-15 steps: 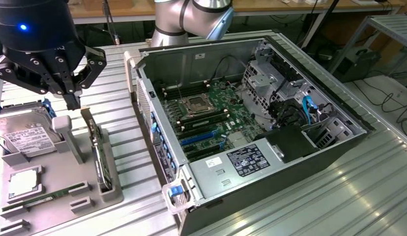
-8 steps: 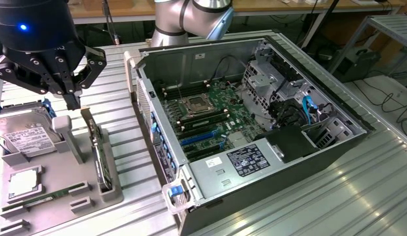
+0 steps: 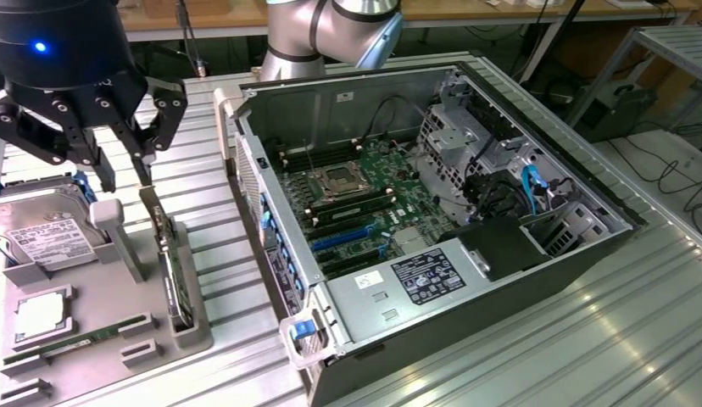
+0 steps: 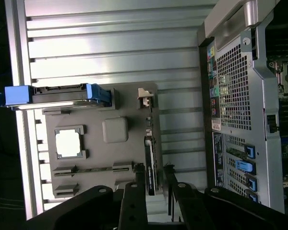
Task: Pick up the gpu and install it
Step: 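Pick up the gpu and move the gpu toward the slot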
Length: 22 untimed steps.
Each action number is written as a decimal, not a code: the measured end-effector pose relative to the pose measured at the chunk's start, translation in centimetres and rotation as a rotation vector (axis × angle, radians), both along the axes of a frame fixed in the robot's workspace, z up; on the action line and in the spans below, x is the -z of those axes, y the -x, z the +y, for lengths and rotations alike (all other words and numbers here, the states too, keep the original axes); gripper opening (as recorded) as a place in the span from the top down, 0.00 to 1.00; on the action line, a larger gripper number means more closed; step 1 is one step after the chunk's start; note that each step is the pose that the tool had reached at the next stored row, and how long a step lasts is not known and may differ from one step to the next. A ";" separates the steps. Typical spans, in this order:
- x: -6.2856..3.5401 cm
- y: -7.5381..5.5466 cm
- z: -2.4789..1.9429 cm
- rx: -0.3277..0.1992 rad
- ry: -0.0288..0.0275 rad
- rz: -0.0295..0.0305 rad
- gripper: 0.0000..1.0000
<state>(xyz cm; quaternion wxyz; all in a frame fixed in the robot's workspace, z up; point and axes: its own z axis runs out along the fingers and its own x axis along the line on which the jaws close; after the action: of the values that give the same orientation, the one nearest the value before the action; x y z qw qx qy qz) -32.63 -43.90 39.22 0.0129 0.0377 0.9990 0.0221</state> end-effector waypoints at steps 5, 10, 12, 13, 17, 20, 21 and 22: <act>0.00 0.0 0.00 0.000 0.0000 0.0000 0.46; 0.00 0.0 0.00 0.000 0.0001 0.0001 0.40; 0.02 0.0 0.00 0.000 0.0001 0.0001 0.40; 0.04 0.0 0.00 -0.001 0.0001 0.0001 0.40; 0.19 0.0 0.00 -0.001 0.0000 0.0000 0.40; 0.36 0.0 0.00 -0.001 0.0000 0.0001 0.40; 0.42 0.0 0.00 -0.001 0.0000 0.0001 0.40; 0.46 0.0 0.00 -0.001 0.0000 0.0001 0.40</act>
<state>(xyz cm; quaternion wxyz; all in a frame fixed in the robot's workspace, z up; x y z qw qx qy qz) -32.63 -43.90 38.76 0.0129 0.0371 0.9990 0.0221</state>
